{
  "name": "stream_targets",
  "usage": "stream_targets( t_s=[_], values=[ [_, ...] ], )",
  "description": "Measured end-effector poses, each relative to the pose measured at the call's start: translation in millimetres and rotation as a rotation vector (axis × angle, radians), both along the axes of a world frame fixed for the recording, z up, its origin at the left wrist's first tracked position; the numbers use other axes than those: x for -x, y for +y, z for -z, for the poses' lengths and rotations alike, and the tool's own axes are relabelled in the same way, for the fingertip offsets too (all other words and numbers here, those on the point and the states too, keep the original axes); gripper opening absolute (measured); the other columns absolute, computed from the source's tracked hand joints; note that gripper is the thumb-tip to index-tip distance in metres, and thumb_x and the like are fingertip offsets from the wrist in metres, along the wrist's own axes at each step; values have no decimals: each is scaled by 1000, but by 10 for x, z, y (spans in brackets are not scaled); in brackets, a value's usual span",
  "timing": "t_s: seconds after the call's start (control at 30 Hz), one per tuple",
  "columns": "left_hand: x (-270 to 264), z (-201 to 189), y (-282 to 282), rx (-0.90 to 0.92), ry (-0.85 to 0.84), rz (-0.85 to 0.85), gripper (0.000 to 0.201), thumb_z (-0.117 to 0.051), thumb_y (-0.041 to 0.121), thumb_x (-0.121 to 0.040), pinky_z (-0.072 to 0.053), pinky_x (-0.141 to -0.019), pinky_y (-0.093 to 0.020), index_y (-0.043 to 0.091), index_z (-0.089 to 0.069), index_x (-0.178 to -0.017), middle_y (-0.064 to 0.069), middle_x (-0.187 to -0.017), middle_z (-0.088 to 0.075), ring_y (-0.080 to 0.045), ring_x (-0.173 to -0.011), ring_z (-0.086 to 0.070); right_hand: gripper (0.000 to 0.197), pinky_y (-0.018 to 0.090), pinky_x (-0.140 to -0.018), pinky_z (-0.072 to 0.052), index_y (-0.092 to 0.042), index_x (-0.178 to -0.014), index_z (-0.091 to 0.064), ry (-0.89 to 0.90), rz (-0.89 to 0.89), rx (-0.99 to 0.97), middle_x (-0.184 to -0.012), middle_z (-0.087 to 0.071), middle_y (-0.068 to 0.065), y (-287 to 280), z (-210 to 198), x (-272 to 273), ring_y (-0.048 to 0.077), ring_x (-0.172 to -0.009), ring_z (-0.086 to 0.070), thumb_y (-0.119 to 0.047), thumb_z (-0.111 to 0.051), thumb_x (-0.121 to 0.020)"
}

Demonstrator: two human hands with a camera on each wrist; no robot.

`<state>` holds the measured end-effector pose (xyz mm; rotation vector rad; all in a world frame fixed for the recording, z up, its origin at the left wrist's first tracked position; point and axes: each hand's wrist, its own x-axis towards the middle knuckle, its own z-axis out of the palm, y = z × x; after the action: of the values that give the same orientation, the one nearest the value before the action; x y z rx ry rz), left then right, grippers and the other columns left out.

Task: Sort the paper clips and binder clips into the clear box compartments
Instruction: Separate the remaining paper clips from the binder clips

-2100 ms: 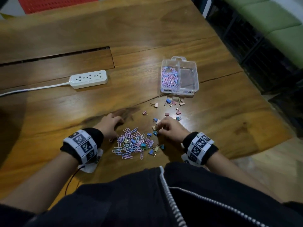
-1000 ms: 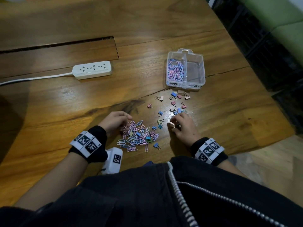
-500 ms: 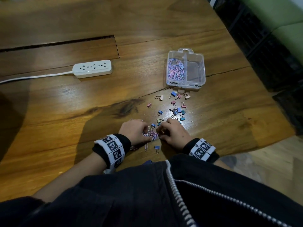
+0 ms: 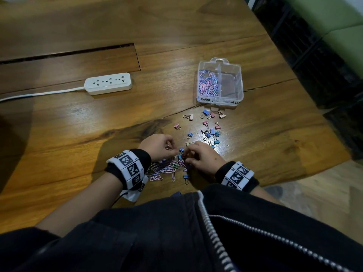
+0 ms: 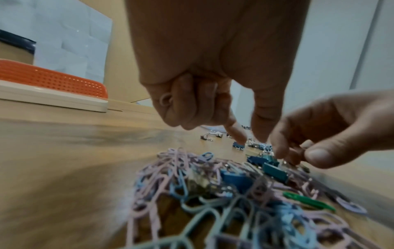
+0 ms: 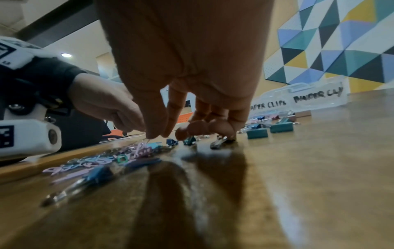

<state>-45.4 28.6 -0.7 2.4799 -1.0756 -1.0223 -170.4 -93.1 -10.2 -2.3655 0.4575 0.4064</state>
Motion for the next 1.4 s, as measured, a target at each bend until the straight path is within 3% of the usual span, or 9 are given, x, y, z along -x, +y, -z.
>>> stream_targets(
  t_s=[0.17,0.33,0.5,0.63,0.8,0.97,1.07,1.23,1.4],
  values=[
    [97,-10,-12,-45,-113,166,27,-63,41,-81,-40,-68,-25,28,-63,-104,4,-106,-65,-13,-94,-57,32,28,-76,-39,-10,-99,-60,42,9,76,-100,-60,8,110,32,-58,22,-95,-54,-34,-65,-78],
    [125,-6,-76,-35,-202,176,25,-55,37,-87,-44,-75,-27,27,-61,-109,2,-111,-65,-17,-103,-59,34,26,-77,-40,-16,-98,-53,49,103,-174,-98,-56,3,111,-21,-47,20,-95,-54,-6,-71,-72],
    [124,-2,-52,29,-170,102,16,-54,29,-88,-39,-69,-24,23,-59,-102,1,-104,-65,-15,-93,-57,50,25,-83,-41,-12,-110,-47,84,135,-220,-114,-48,1,37,-70,-38,11,-98,-42,-6,-73,-68],
    [161,11,-18,10,-99,193,19,-61,33,-83,-39,-67,-23,27,-61,-101,4,-101,-65,-10,-85,-53,46,9,-58,-33,-13,-107,-50,23,190,-241,-111,-49,4,-21,-40,-51,11,-85,-46,-5,-74,-68],
    [232,28,-57,-17,-160,313,26,-60,42,-81,-44,-72,-29,32,-61,-105,2,-104,-64,-17,-97,-59,39,3,-48,-38,-13,-87,-46,-16,150,-258,-90,-44,-2,-56,4,-9,0,-66,-42,5,-73,-66],
    [265,56,-110,-33,-223,386,30,-58,40,-84,-41,-73,-30,22,-60,-108,-1,-109,-62,-20,-102,-57,27,15,-60,-36,-15,-82,-53,25,95,-176,-78,-45,-10,-32,49,80,8,-74,-45,-14,-76,-68],
    [242,65,-100,-3,-188,362,31,-60,42,-82,-42,-76,-31,20,-61,-103,-1,-108,-63,-20,-102,-57,24,23,-70,-35,-9,-90,-61,-9,46,-82,-85,-46,-4,14,80,84,12,-81,-44,-22,-72,-73],
    [177,22,-42,52,-187,326,26,-60,38,-84,-45,-74,-27,21,-60,-103,2,-106,-62,-15,-94,-54,4,26,-79,-39,-14,-85,-57,-37,57,-122,-90,-51,-2,15,26,49,13,-86,-48,-16,-60,-83],
    [118,0,1,167,-279,235,18,-54,33,-89,-40,-68,-21,22,-59,-102,3,-102,-62,-9,-83,-49,17,24,-80,-41,-12,-93,-58,-8,42,-93,-99,-58,3,-57,43,98,11,-88,-48,-9,-65,-78]
  ],
)
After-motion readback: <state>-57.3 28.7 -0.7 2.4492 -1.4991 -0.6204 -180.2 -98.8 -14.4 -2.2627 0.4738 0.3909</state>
